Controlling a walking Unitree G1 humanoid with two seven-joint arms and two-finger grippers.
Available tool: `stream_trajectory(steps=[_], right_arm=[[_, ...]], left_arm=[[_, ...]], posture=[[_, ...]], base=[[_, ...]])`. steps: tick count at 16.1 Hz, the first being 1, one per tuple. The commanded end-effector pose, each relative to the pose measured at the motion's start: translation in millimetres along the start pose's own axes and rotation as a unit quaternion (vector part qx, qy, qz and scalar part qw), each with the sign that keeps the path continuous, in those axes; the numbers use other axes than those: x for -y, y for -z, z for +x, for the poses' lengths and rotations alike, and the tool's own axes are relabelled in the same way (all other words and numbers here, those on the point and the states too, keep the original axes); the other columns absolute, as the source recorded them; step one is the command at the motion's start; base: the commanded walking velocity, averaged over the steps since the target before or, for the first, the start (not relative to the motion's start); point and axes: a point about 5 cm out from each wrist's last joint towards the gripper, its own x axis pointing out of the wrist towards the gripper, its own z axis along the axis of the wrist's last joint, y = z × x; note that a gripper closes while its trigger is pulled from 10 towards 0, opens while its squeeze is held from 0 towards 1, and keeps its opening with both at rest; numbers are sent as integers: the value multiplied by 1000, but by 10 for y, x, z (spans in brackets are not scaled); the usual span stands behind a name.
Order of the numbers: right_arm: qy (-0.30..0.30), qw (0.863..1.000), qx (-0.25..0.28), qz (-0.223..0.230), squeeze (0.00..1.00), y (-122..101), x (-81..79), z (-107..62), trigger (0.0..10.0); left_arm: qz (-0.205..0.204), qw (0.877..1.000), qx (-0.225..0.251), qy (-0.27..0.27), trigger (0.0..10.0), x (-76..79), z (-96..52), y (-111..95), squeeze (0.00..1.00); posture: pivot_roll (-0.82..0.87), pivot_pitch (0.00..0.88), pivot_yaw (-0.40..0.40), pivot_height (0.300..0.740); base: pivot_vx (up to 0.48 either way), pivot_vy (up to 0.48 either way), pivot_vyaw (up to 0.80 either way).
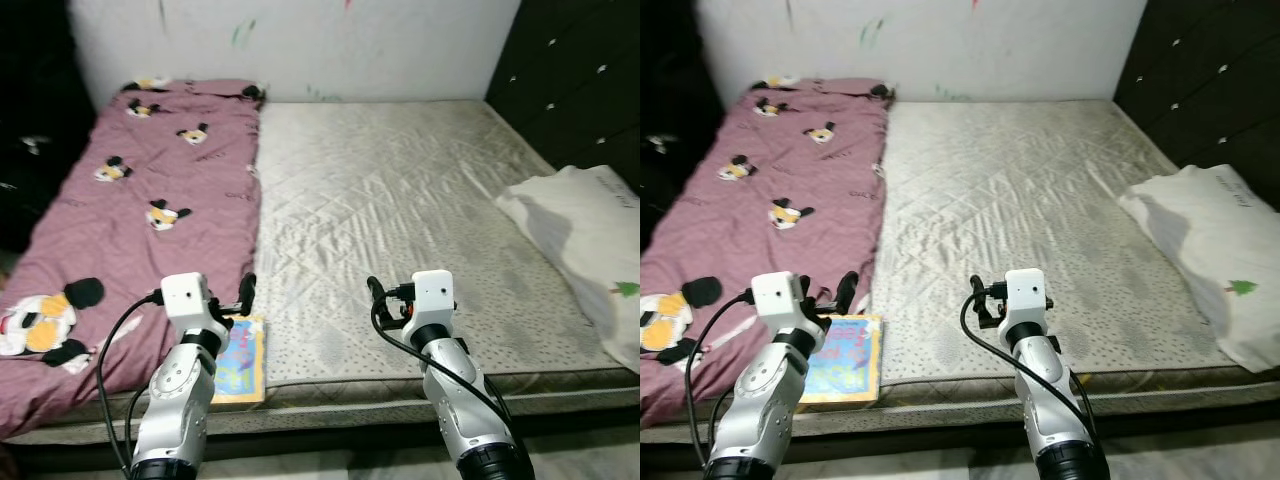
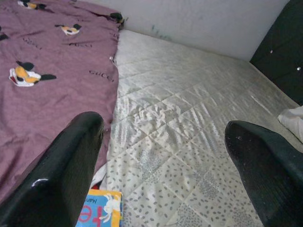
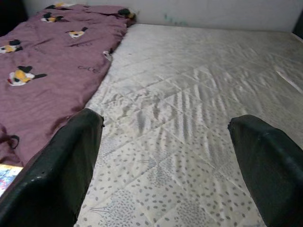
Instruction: Clean up the room
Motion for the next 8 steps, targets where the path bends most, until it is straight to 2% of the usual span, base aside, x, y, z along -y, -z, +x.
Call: stream_trajectory(steps=[1, 3, 5, 6, 8], right_arm=[[-6, 1000, 5, -7, 0, -18, -18, 12, 10000], [-5, 1000, 5, -6, 0, 24, -2, -10, 10000], [-6, 1000, -8, -12, 0, 106, 8, 9, 10000], [-9, 1000, -9, -16, 0, 106, -6, 13, 10000], [-23, 999, -16, -32, 0, 125, -68, 14, 10000]], left_arm=[[8, 1000, -6, 2, 10000, 19, 15, 13, 0], [13, 1000, -21, -3, 10000, 24, 1, 85, 0], [62, 997, -44, 21, 10000, 118, 38, 164, 0], [65, 996, -45, 29, 10000, 139, 36, 167, 0], [33, 997, -64, 28, 10000, 93, 32, 247, 0]], posture=[[27, 0, 23, 740], [60, 0, 43, 740], [107, 0, 34, 740], [67, 0, 20, 740], [4, 0, 1, 740]], base=[[0, 0, 0], [0, 0, 0], [0, 0, 0], [0, 0, 0], [0, 0, 0]])
